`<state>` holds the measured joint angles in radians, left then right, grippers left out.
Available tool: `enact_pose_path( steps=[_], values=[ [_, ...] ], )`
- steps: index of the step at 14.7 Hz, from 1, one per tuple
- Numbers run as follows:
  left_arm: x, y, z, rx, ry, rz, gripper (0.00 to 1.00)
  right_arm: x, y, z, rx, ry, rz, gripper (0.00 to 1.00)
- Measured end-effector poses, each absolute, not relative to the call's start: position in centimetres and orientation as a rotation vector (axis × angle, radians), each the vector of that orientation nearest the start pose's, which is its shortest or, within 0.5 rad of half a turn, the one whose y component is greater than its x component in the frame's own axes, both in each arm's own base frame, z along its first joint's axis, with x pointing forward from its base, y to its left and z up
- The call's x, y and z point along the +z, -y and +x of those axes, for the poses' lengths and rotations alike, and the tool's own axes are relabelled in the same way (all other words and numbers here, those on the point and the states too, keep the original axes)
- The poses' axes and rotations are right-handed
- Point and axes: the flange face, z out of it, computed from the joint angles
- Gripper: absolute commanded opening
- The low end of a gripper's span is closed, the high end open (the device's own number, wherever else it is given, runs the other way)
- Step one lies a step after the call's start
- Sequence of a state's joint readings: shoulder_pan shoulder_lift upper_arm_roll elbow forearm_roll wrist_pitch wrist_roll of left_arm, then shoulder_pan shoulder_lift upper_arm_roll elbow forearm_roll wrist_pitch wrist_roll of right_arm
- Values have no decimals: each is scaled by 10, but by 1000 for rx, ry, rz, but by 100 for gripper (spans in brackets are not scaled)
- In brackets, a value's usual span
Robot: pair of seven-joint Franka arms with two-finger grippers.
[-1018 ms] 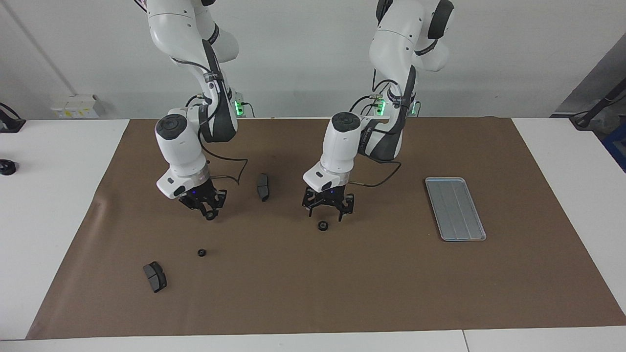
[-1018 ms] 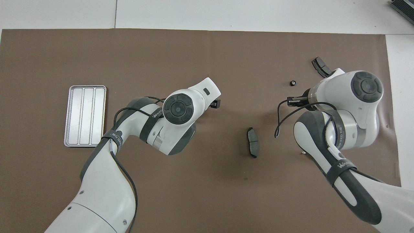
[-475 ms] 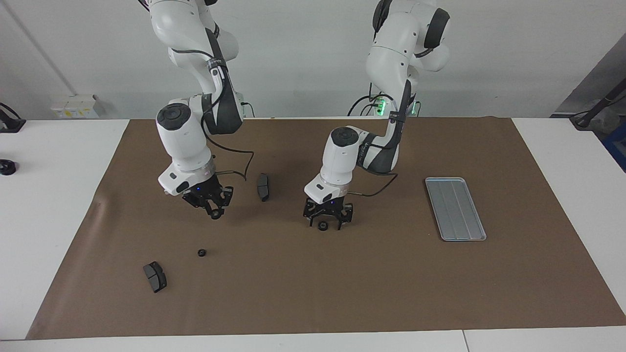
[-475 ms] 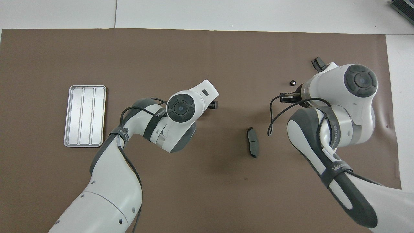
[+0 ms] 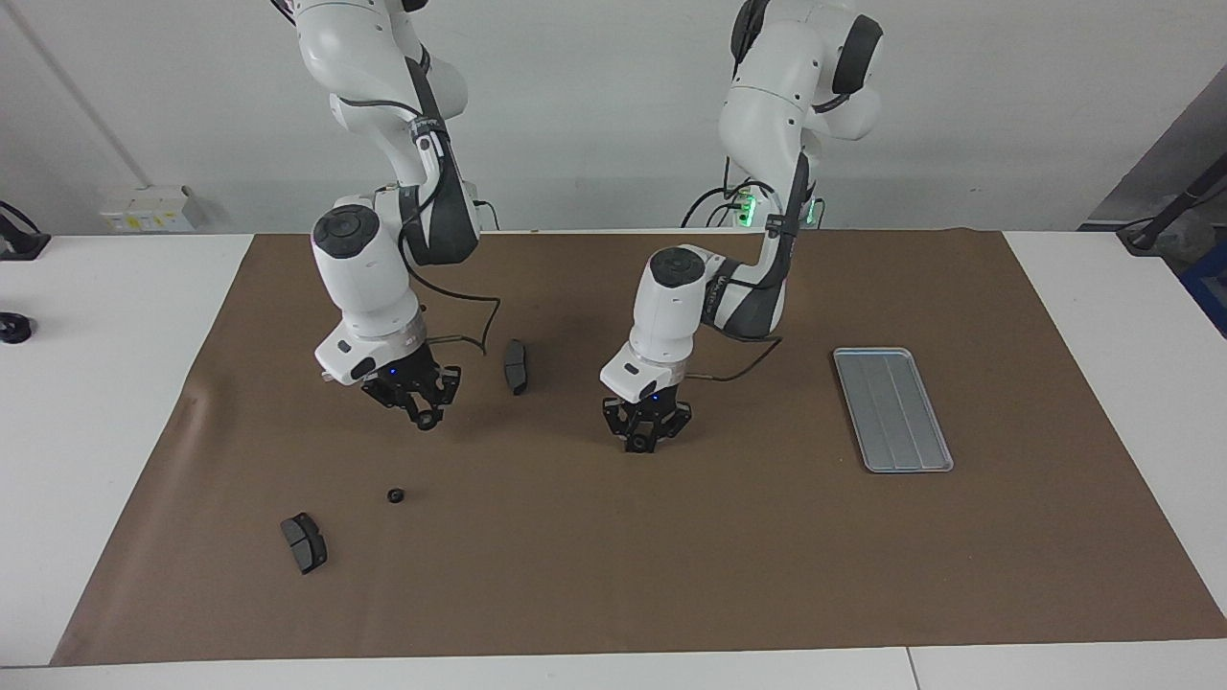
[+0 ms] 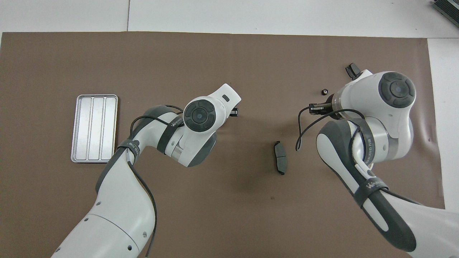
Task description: Pick bearing gear from pile to tray
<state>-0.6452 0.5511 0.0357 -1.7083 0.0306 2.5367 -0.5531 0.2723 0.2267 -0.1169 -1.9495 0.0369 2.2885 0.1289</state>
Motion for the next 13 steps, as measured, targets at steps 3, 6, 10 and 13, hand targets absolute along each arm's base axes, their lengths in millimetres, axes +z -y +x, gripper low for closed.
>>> enact_pose_path(
  steps=[3, 6, 10, 13],
  values=[
    [311, 390, 572, -328, -107, -3204, 0, 376, -99, 606, -175, 14, -3117, 0],
    [342, 345, 584, -270, 1, -3179, 0, 382, -123, 605, -194, -29, -3092, 0],
    [375, 235, 596, -261, 180, -3159, 0, 402, -227, 601, -297, -77, -3033, 0],
    [381, 148, 598, -242, 264, -3136, 0, 396, -300, 606, -323, -139, -2998, 0]
  ],
)
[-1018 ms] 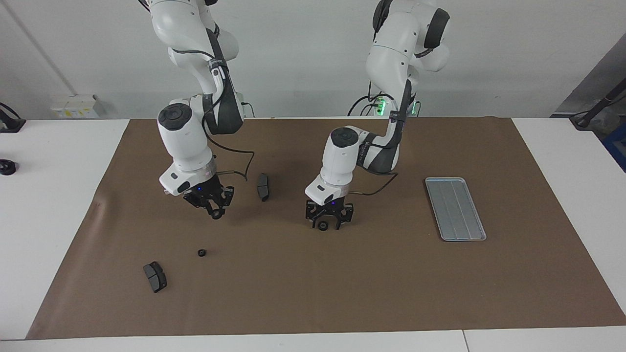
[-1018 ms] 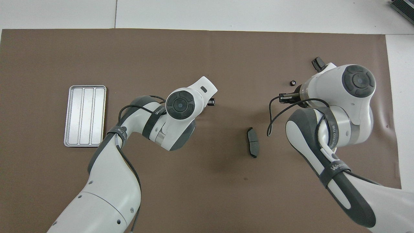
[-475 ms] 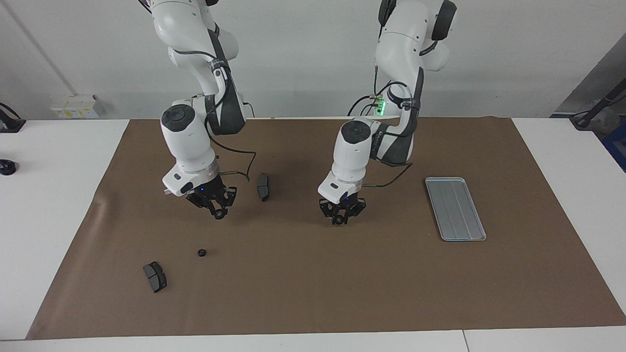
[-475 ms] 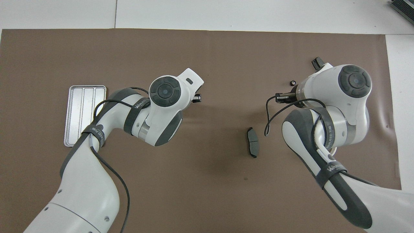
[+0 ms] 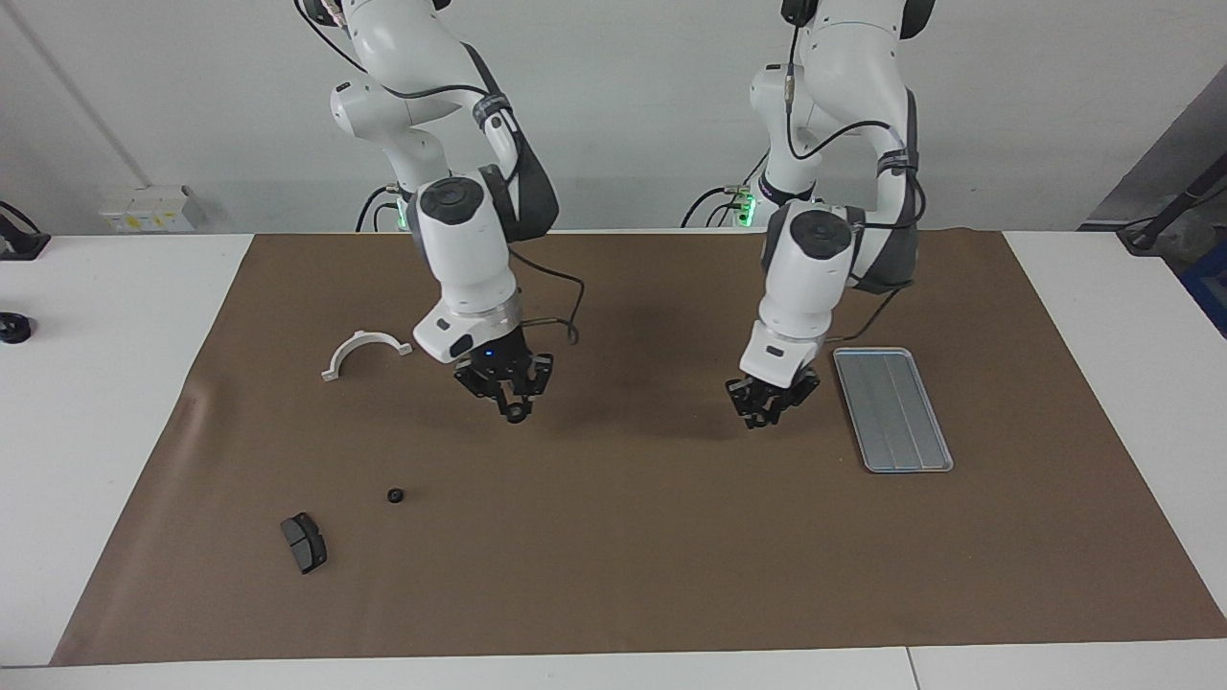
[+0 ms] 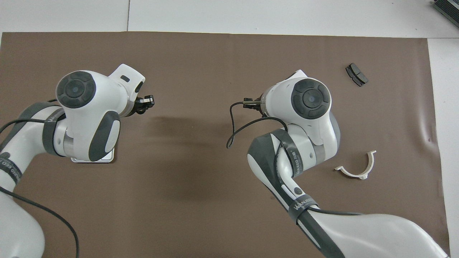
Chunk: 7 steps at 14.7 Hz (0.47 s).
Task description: Pick bearing gear from pile to tray
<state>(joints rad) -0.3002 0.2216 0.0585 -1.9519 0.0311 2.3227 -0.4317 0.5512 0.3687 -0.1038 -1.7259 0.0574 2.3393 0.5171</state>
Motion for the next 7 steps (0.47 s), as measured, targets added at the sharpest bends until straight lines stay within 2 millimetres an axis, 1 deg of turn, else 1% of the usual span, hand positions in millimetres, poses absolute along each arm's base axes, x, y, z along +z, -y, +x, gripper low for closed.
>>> enact_pose_path(
  steps=[2, 4, 5, 6, 7],
  values=[
    [374, 103, 598, -236, 312, -3123, 0, 373, -343, 605, -324, -166, -2986, 0],
    [359, 59, 595, -278, 338, -3115, 0, 337, -383, 597, -354, -181, -2959, 0],
    [348, 39, 591, -289, 354, -3110, 0, 321, -397, 593, -362, -185, -2951, 0],
    [338, 21, 584, -283, 373, -3105, 0, 307, -405, 590, -360, -186, -2951, 0],
    [329, 7, 575, -266, 394, -3100, 0, 298, -410, 588, -357, -183, -2953, 11]
  ],
)
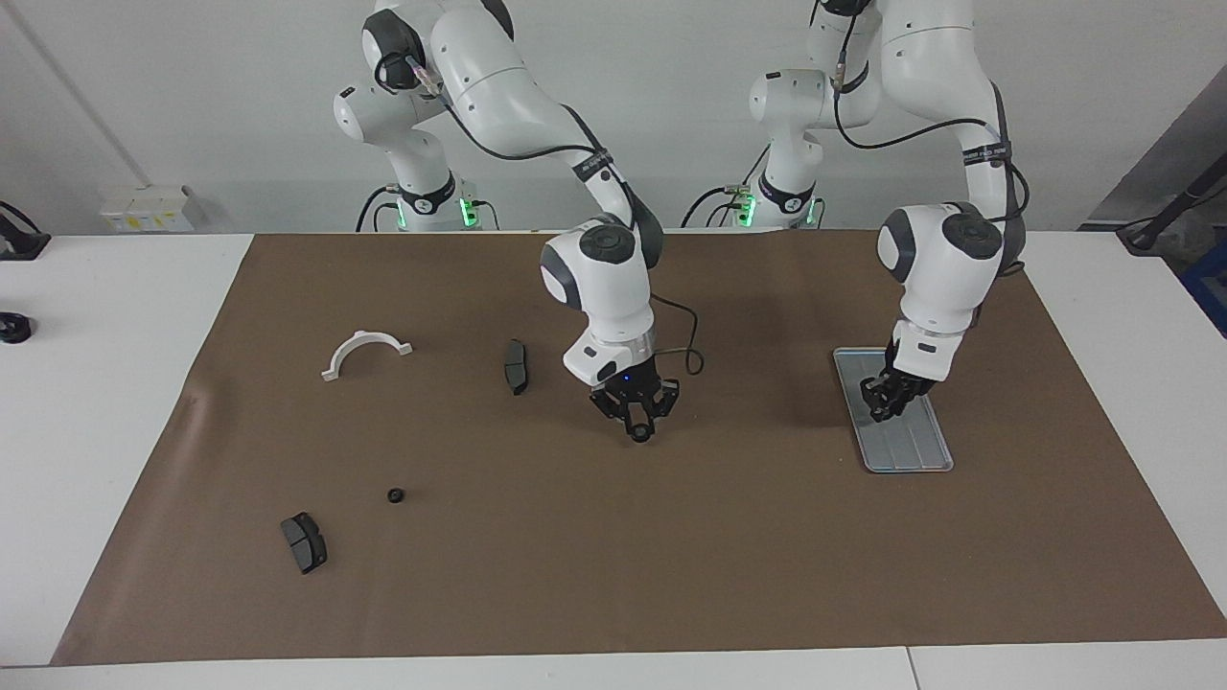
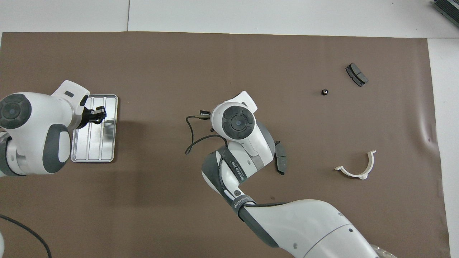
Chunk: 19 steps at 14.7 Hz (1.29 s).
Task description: Pick bearing gear from pile to tray
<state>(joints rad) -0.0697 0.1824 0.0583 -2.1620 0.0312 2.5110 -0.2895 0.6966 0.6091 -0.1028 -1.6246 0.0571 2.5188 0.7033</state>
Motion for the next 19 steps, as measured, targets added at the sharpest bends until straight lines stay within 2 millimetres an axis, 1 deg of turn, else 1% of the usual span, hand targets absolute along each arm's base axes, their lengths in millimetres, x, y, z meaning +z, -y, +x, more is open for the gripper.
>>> enact_pose_path(
  steps=[1, 2, 4, 6, 7, 8, 9, 10, 11, 12, 13, 14, 15, 16, 17, 19],
  values=[
    [323, -3, 568, -250, 406, -3097, 0, 293, -410, 588, -352, -182, -2957, 67],
    [319, -9, 561, -233, 404, -3096, 0, 293, -409, 588, -354, -185, -2959, 100],
    [315, -14, 548, -204, 397, -3097, 0, 294, -406, 591, -361, -192, -2959, 100],
    [310, -15, 536, -176, 392, -3098, 0, 300, -403, 594, -372, -200, -2957, 100],
    [308, -16, 532, -167, 384, -3099, 0, 307, -398, 599, -383, -213, -2955, 100],
    [307, -20, 529, -162, 378, -3099, 5, 320, -388, 606, -392, -237, -2956, 100],
    [307, -24, 528, -160, 373, -3099, 6, 338, -371, 614, -397, -266, -2962, 100],
    [308, -27, 528, -161, 360, -3099, 9, 359, -348, 624, -396, -279, -2972, 100],
    [309, -30, 527, -164, 339, -3100, 32, 380, -320, 634, -389, -260, -2990, 100],
    [311, -35, 527, -169, 321, -3101, 81, 397, -289, 643, -378, -222, -3012, 100],
    [314, -41, 527, -175, 310, -3100, 93, 410, -258, 650, -364, -179, -3034, 100],
    [316, -45, 526, -181, 303, -3100, 95, 417, -227, 657, -347, -135, -3056, 100],
    [318, -47, 526, -188, 296, -3100, 96, 420, -197, 665, -336, -87, -3075, 100],
    [320, -46, 526, -193, 290, -3100, 96, 418, -172, 671, -333, -37, -3089, 100],
    [322, -44, 527, -198, 283, -3101, 96, 415, -149, 676, -328, 6, -3102, 100],
    [327, -39, 529, -218, 269, -3103, 100, 404, -111, 684, -307, 45, -3122, 100]
  ],
)
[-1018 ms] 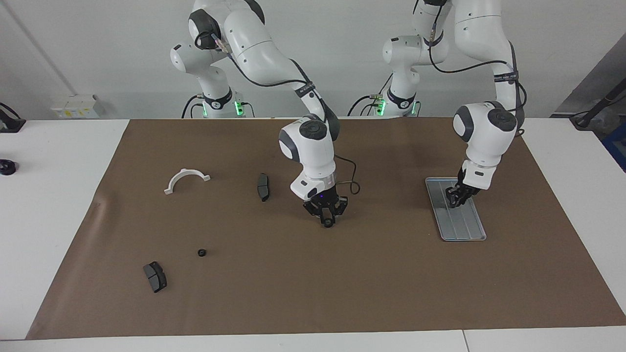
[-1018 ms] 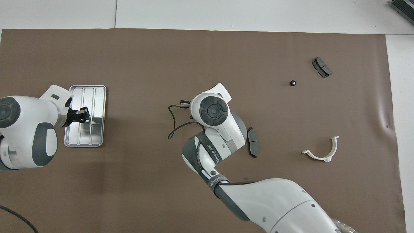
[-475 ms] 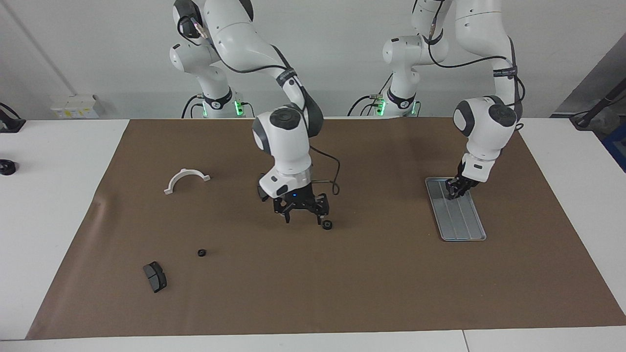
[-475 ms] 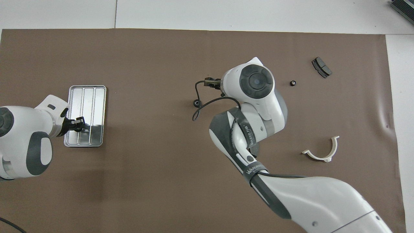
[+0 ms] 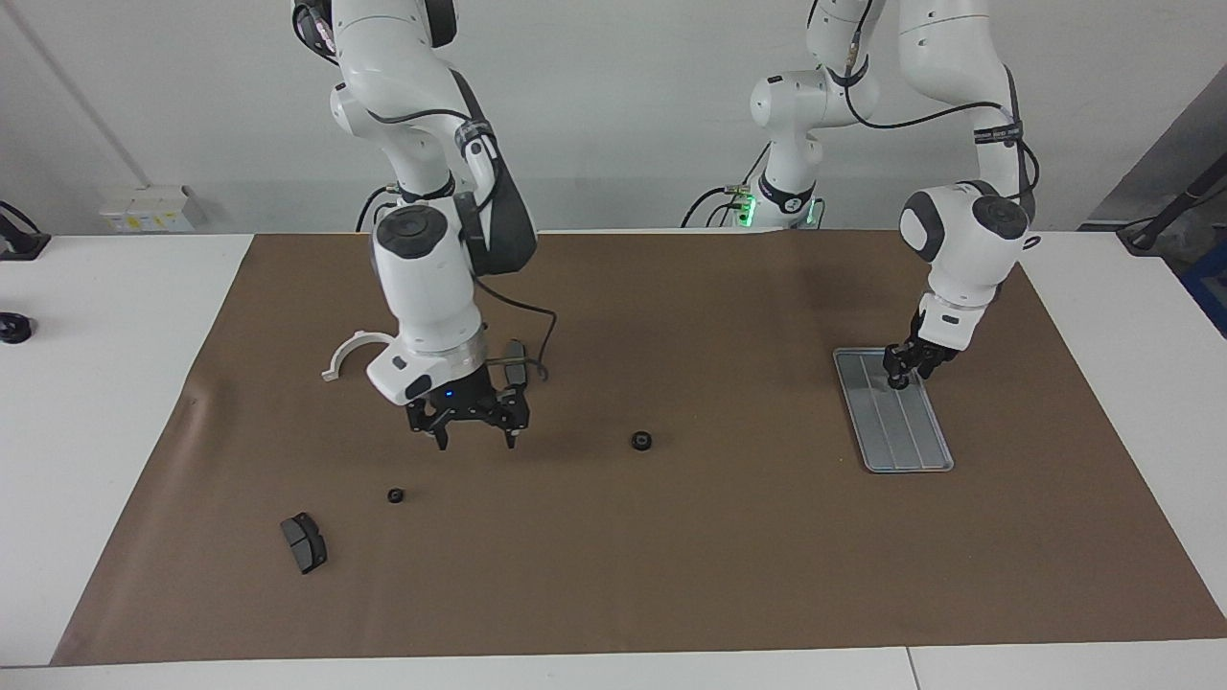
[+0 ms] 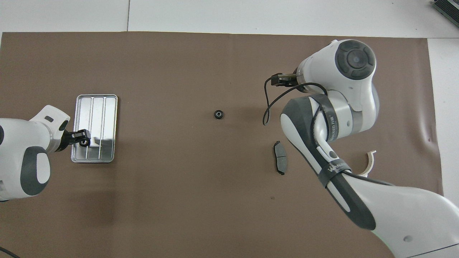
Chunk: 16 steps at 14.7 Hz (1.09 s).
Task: Pick bearing gear from pile to tray
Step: 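Release the bearing at the middle with the right gripper and withdraw, then grasp the middle bearing with the left gripper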
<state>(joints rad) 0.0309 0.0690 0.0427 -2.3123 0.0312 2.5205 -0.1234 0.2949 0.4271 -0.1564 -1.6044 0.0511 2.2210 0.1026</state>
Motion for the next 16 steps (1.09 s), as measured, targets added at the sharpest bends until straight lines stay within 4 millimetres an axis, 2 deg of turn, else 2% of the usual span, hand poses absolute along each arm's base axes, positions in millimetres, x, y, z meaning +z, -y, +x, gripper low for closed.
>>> enact_pose_path(
  steps=[2, 3, 4, 7, 8, 10, 13, 14, 16],
  values=[
    [343, -27, 538, -273, 231, -3105, 100, 385, -78, 690, -265, 56, -3142, 100],
    [354, -15, 545, -308, 193, -3107, 94, 371, -65, 692, -233, 62, -3152, 100],
    [364, 3, 552, -344, 143, -3110, 93, 356, -56, 694, -206, 67, -3159, 100],
    [387, 68, 564, -422, -22, -3123, 92, 322, -54, 696, -173, 74, -3169, 97],
    [392, 88, 566, -436, -57, -3128, 89, 316, -56, 695, -158, 77, -3169, 87],
    [401, 132, 571, -421, -86, -3143, 88, 308, -56, 692, -162, 80, -3168, 66],
    [416, 204, 587, -404, -58, -3168, 86, 304, -56, 690, -157, 81, -3169, 51],
    [415, 229, 592, -403, -51, -3175, 83, 302, -55, 689, -152, 81, -3170, 47],
    [400, 276, 598, -376, -72, -3172, 81, 299, -54, 688, -158, 86, -3170, 47]
  ],
)
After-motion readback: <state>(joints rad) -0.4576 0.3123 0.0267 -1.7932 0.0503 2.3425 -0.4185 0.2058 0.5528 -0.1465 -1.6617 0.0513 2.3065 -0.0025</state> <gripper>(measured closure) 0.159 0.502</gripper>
